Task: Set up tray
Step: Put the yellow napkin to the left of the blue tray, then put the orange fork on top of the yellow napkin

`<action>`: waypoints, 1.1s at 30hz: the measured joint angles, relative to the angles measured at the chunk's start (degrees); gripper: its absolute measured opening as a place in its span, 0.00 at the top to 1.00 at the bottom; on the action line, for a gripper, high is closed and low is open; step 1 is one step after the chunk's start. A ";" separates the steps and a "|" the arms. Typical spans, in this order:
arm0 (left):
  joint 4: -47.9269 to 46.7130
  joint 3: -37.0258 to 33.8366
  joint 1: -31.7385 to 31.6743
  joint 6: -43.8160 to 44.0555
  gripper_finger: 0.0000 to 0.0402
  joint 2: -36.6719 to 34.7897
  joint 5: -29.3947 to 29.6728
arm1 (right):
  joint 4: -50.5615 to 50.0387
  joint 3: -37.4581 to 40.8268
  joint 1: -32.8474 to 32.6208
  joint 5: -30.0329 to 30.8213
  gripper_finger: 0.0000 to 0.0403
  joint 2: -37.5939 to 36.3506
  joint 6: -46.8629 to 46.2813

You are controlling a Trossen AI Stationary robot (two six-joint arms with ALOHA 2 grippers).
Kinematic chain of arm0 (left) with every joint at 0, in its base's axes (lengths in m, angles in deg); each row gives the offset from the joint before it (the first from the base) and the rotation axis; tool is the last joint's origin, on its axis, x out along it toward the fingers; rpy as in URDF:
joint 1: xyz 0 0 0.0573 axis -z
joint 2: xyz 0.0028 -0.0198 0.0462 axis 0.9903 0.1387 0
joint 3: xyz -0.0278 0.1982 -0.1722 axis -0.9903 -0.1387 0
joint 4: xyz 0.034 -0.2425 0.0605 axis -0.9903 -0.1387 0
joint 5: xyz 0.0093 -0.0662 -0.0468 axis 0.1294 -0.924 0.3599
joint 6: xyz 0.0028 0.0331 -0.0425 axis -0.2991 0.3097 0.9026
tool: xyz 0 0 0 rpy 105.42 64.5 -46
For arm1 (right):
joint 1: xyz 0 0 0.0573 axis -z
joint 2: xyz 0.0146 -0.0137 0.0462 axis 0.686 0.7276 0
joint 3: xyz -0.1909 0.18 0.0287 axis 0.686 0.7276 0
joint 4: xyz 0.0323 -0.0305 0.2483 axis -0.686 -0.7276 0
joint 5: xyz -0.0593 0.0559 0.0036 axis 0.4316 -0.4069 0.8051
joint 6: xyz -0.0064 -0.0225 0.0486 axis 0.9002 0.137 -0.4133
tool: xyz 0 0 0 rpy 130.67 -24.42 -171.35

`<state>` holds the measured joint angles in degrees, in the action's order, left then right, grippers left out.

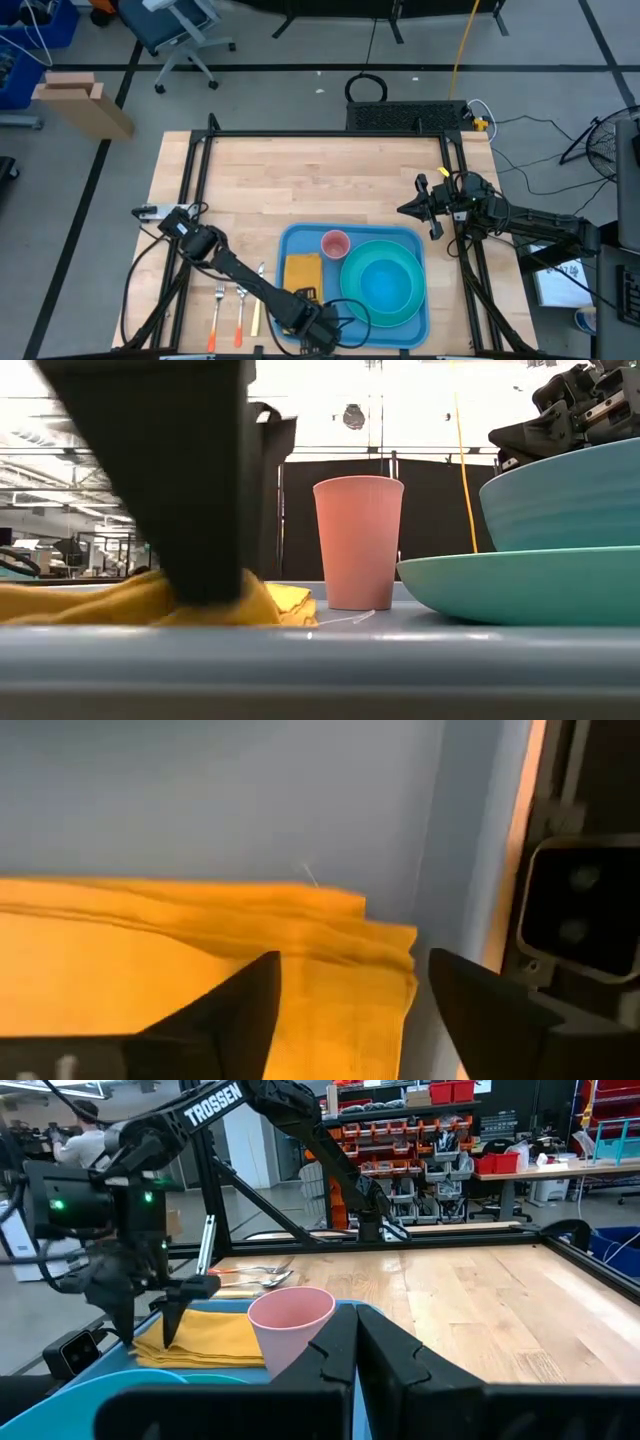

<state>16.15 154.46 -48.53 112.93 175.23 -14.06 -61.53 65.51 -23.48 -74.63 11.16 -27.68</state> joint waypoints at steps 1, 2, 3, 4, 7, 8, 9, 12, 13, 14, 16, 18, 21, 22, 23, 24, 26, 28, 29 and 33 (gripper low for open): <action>-0.84 0.95 -0.10 0.03 0.34 -0.04 0.59 | 0.00 -0.01 0.00 -0.01 1.00 0.00 -0.02; -2.02 2.09 -0.23 -0.31 0.33 -0.06 0.66 | 0.00 0.00 0.00 -0.01 1.00 0.00 -0.04; -3.57 3.35 -0.30 -0.83 0.33 -0.06 0.63 | 0.00 0.00 0.00 0.00 1.00 0.00 -0.06; -5.25 4.71 -0.39 -1.18 0.33 -0.08 0.61 | 0.00 0.00 0.00 -0.01 1.00 0.00 -0.06; -10.99 8.94 -0.70 -1.02 0.36 -0.17 1.07 | 0.00 0.00 0.00 -0.01 1.00 0.00 -0.01; -13.69 10.76 -0.74 -1.02 0.38 -0.17 1.49 | 0.00 0.00 0.00 -0.01 1.00 0.01 -0.01; -16.71 12.69 -0.61 -0.88 0.40 -0.17 2.41 | 0.00 0.00 0.00 -0.01 1.00 0.01 -0.01; -23.58 16.71 0.45 2.80 0.48 -0.47 7.85 | 0.00 0.00 0.00 -0.01 1.00 0.00 -0.01; -25.31 17.35 0.90 3.55 0.51 -0.50 9.23 | 0.00 -0.02 0.00 -0.01 1.00 0.02 -0.01; -27.10 17.72 1.47 4.07 0.55 -0.50 10.43 | 0.00 0.00 0.00 0.00 1.00 0.00 -0.01; -29.72 17.83 2.35 5.06 0.63 -0.43 12.05 | -0.08 0.00 0.00 -0.01 1.00 0.00 -0.01; -32.45 17.87 3.30 5.38 0.73 -0.43 13.17 | -0.23 0.00 0.00 -0.01 1.00 0.01 -0.01; -34.61 17.50 5.09 4.60 0.87 -0.99 17.87 | -0.33 0.00 0.00 -0.01 1.00 0.02 0.01; -34.03 17.42 5.53 4.18 0.91 -1.40 19.49 | -0.32 -0.02 0.00 -0.01 1.00 0.00 0.22; -33.52 17.41 5.96 3.94 0.95 -2.03 21.19 | -0.33 0.00 0.02 -0.01 1.00 0.00 0.86; -33.06 17.41 6.37 3.74 0.98 -2.86 22.80 | -0.33 0.00 0.01 -0.01 1.00 0.01 1.52; -30.67 17.39 6.54 1.00 0.98 -4.61 25.11 | -0.31 0.00 0.00 -0.01 1.00 0.00 2.54; -26.29 17.41 5.96 -4.28 0.97 -6.11 26.55 | -0.25 0.00 0.00 -0.01 1.00 0.02 2.96; -24.09 17.41 5.33 -7.42 0.98 -6.50 26.95 | -0.12 0.00 0.00 -0.01 1.00 0.02 3.25; -17.50 17.39 2.11 -21.48 0.99 -7.76 27.27 | 0.02 -0.02 0.00 0.00 1.00 0.02 3.69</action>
<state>-1.34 171.86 -46.43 91.45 167.47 13.21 -61.51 65.49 -23.48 -74.63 11.18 -23.99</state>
